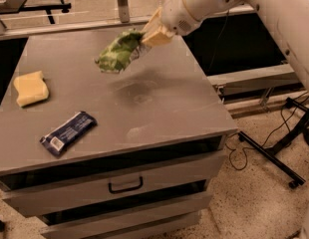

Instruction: Move green jalapeno chip bag near rxbar blueberry

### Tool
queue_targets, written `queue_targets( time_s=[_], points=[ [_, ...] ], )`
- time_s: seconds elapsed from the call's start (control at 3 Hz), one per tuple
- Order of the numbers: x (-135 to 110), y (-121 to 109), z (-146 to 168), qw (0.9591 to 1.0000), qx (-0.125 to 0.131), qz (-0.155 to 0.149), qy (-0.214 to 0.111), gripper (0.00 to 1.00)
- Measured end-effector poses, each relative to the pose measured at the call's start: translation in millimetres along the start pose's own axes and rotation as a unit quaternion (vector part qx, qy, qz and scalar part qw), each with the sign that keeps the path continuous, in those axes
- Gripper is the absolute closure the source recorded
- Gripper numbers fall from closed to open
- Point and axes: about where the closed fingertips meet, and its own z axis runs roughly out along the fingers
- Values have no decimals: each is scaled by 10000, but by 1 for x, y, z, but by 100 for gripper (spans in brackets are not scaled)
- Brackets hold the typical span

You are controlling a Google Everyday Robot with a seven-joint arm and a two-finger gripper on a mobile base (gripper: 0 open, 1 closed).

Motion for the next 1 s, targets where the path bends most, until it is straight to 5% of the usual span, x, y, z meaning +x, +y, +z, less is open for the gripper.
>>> queue_targets(
  time_s=[0.33, 1.0],
  points=[
    [3, 44, 25, 9996, -286, -64, -10, 100],
    [14, 93, 56, 9987, -501, -64, -119, 59]
  ],
)
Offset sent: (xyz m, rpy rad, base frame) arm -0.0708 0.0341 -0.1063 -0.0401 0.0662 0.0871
